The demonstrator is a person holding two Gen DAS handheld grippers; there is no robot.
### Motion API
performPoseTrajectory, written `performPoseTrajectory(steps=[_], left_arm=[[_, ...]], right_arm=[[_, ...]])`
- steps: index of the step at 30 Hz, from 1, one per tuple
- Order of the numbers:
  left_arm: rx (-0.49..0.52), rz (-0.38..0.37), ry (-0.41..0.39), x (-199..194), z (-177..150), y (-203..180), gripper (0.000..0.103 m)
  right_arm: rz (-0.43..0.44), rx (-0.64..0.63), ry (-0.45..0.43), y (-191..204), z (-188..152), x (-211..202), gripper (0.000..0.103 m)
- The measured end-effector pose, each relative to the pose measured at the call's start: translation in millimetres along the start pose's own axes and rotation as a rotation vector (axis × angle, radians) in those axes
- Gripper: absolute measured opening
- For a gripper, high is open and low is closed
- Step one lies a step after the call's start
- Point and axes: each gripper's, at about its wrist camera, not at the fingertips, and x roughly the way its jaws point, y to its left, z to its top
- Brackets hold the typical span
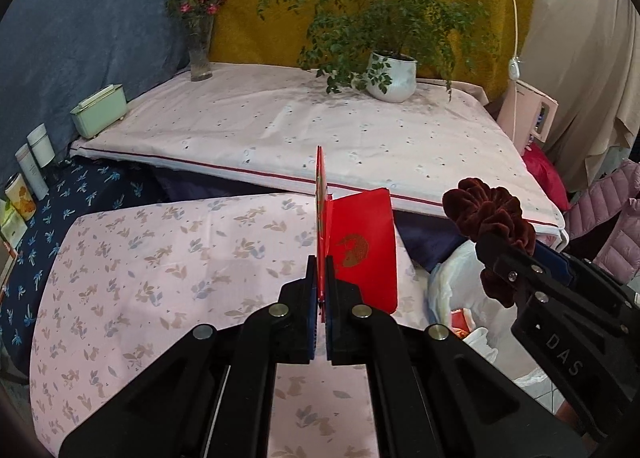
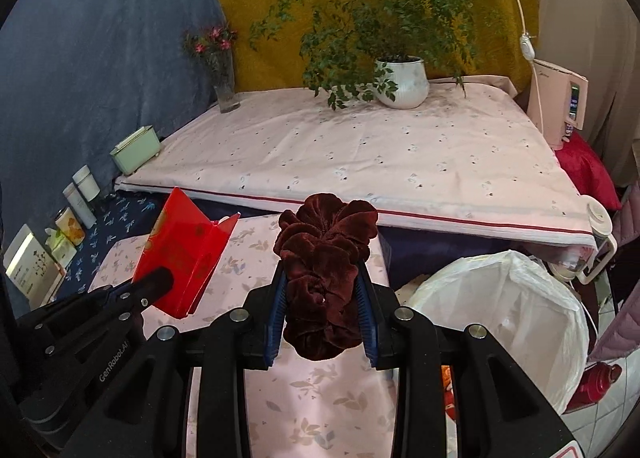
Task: Collect trash
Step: 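Carry the red card and dark red scrunchie over the bin and open both grippers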
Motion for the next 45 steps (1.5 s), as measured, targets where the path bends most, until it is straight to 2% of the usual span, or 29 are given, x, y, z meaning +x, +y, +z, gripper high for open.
performPoseTrajectory(steps=[10,18,24,34,37,39,45], left_arm=[[0.1,-0.07,-0.007,-4.6,4.8,-77.5,0.002],[0.159,-0.116,0.014,0.8,0.9,-123.5,0.002],[0.189,-0.151,0.041,8.9,-3.1,-145.0,0.003],[0.2,-0.191,0.082,24.2,-11.9,-163.0,0.004],[0.187,-0.203,0.097,29.2,-13.0,-164.6,0.015],[0.179,-0.192,0.095,30.9,-13.6,-164.4,0.032],[0.169,-0.174,0.091,31.9,-13.1,-161.5,0.035]], right_arm=[[-0.07,0.071,-0.048,-66.8,3.3,-32.3,0.03],[-0.118,0.122,-0.048,-112.4,-4.6,-43.1,0.031],[-0.145,0.156,-0.041,-137.3,-14.0,-46.8,0.031],[-0.166,0.181,-0.028,-156.9,-21.9,-44.7,0.031],[-0.17,0.187,-0.025,-159.4,-23.1,-42.5,0.032],[-0.171,0.191,-0.02,-160.3,-23.4,-41.3,0.035],[-0.177,0.193,-0.02,-161.3,-24.3,-40.1,0.038]])
